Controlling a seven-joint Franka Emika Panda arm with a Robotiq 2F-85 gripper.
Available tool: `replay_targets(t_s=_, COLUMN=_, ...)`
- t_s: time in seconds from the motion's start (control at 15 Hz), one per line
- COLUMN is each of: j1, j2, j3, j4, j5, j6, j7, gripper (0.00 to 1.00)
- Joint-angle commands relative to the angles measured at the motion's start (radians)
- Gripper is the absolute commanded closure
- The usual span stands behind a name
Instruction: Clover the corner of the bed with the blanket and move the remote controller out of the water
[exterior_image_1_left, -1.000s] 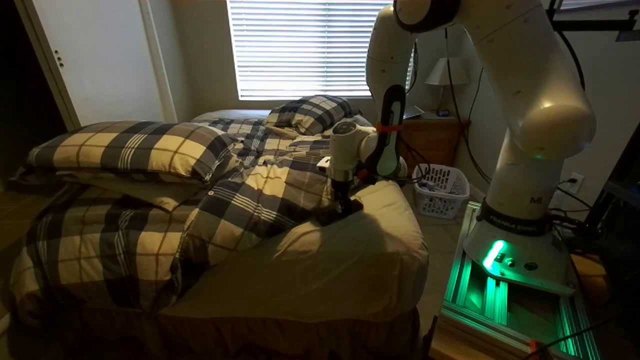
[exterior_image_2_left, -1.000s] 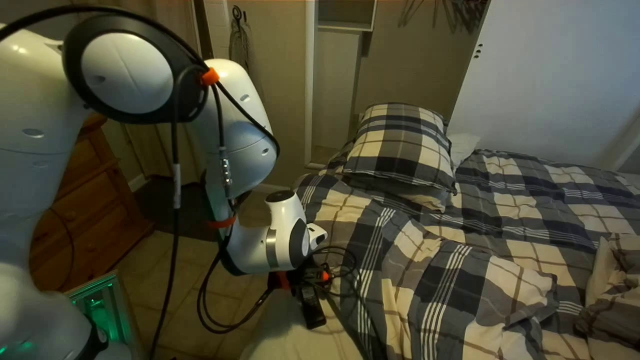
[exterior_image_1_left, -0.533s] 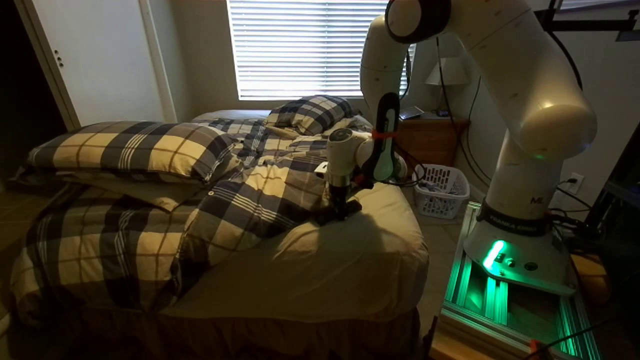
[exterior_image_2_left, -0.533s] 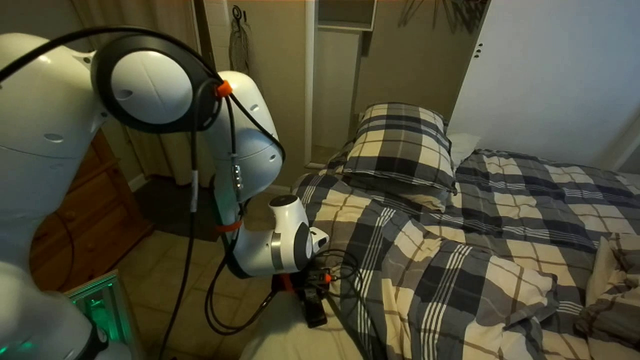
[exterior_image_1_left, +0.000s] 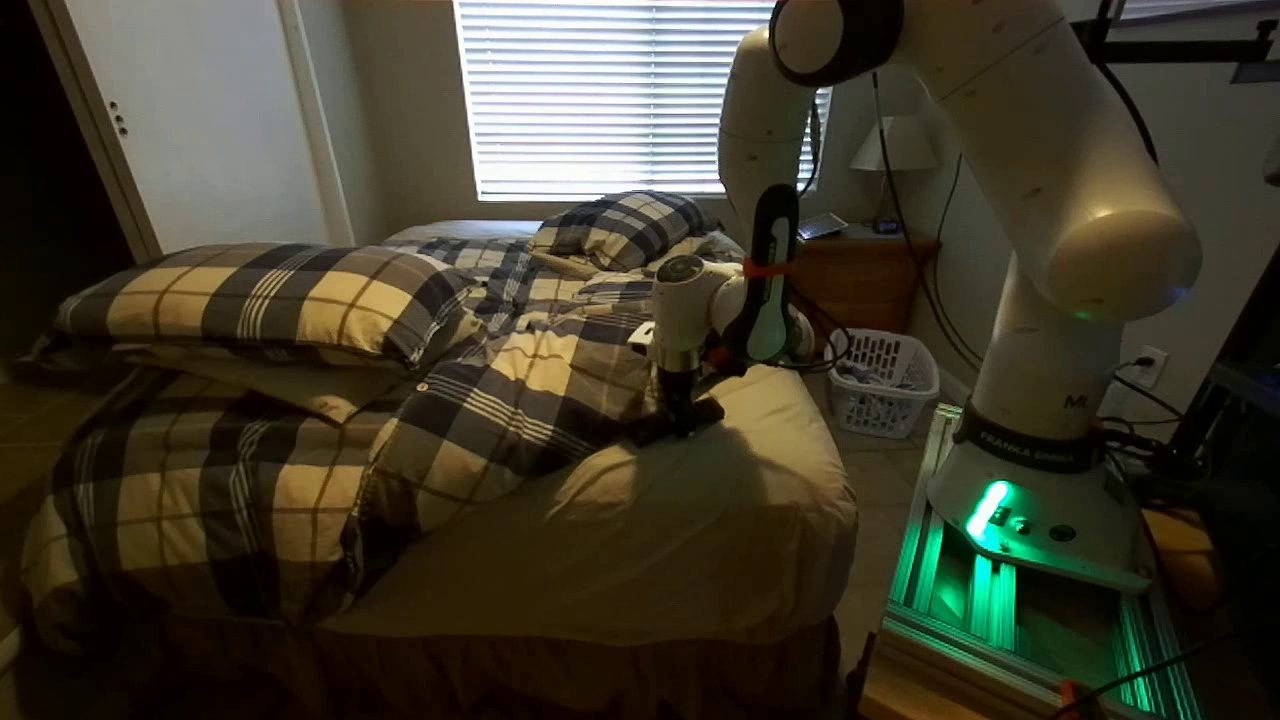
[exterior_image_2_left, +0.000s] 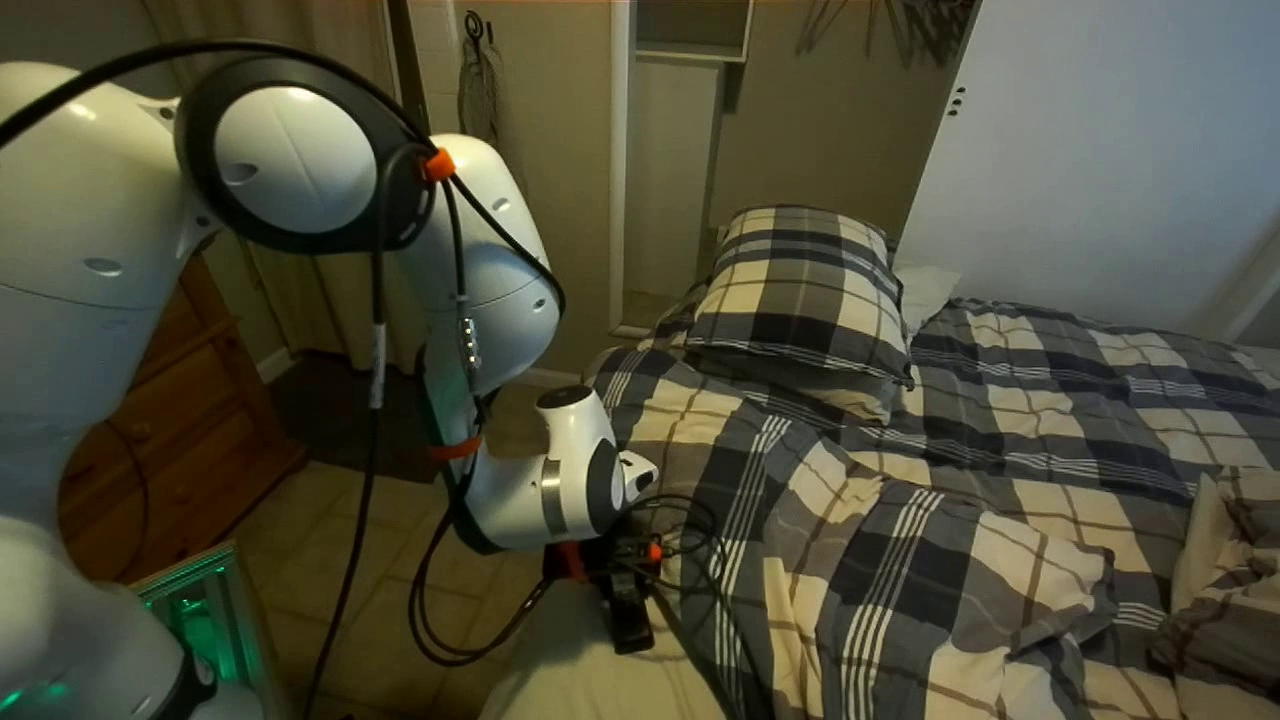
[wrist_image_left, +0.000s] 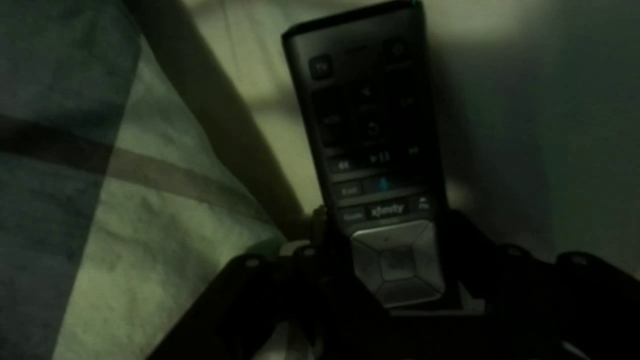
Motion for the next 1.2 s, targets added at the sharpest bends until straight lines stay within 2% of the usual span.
replay_targets(t_s=0.0, j1=0.003, j2=-0.059, j3=0.007, j4=-0.056, j5=0.006, j6=-0.036, j7=-0.006, gripper=0.66)
replay_targets(t_s=0.2, j1=-0.033, j2=-0.121, j3=0.056, j4=-0.125, j5=0.026, j6=-0.084, j7=-0.061, gripper=0.66)
replay_targets(t_s=0.33, j1=-0.039, j2=-0.179, j3=0.064, j4=-0.177, j5=0.029, j6=-0.116, j7=-0.064, gripper=0.66)
replay_targets(t_s=0.73, j1=-0.046, j2=-0.385, j3=0.035, j4=-0.305, j5=0.025, j6=-0.233, j7=-0.057, gripper=0.66)
replay_targets(t_s=1.0, j1=-0.053, j2=-0.509, j3=0.005, j4=-0.336, j5=0.017, j6=-0.309, j7=-0.053, gripper=0.66)
replay_targets(t_s=1.07, j1=-0.063, j2=-0.515, j3=-0.003, j4=-0.332, j5=0.013, j6=-0.295, j7=-0.056, gripper=0.16)
replay_targets(t_s=1.13, j1=-0.070, j2=-0.519, j3=-0.008, j4=-0.330, j5=0.017, j6=-0.280, j7=-0.064, gripper=0.16)
